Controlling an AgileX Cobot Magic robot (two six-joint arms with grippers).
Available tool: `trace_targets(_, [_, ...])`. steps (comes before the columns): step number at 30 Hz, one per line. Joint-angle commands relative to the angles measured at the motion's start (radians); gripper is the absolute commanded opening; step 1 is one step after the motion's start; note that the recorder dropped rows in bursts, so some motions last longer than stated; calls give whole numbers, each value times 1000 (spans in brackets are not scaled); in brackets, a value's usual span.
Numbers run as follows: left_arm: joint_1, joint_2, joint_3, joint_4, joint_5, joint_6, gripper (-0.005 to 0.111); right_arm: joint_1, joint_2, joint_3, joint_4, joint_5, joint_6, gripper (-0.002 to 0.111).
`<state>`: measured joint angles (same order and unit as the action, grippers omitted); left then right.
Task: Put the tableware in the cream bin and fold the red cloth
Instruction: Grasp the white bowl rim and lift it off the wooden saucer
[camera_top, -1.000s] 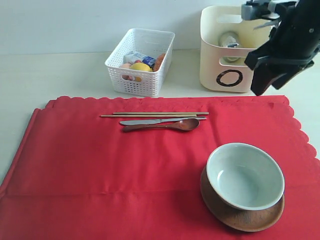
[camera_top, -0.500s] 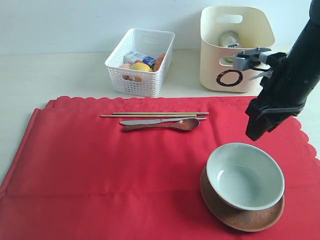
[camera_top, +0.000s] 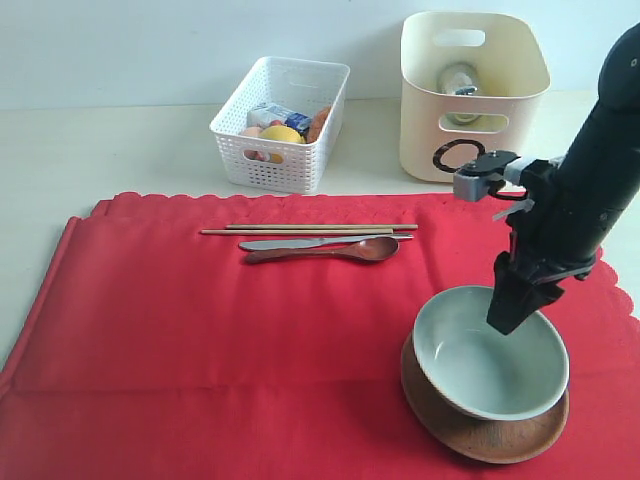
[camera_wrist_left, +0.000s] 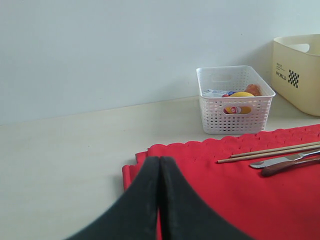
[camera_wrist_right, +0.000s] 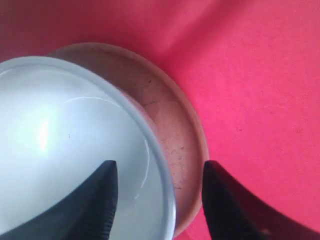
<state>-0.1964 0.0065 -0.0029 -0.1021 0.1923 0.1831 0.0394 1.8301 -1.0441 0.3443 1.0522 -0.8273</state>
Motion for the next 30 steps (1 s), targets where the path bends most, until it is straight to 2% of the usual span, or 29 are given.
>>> trace_targets(1, [-6, -6, 3, -1, -1, -4, 1, -4, 41, 3, 6, -2, -28, 50])
trace_targets(4, [-6, -6, 3, -1, -1, -4, 1, -4, 45, 1, 6, -2, -28, 42])
trace_targets(8, [-6, -6, 3, -1, -1, -4, 1, -4, 43, -1, 4, -2, -28, 21])
trace_targets(13, [-6, -6, 3, -1, -1, -4, 1, -4, 43, -1, 4, -2, -28, 0])
trace_targets(30, [-6, -6, 3, -1, -1, -4, 1, -4, 43, -6, 4, 59, -26, 0])
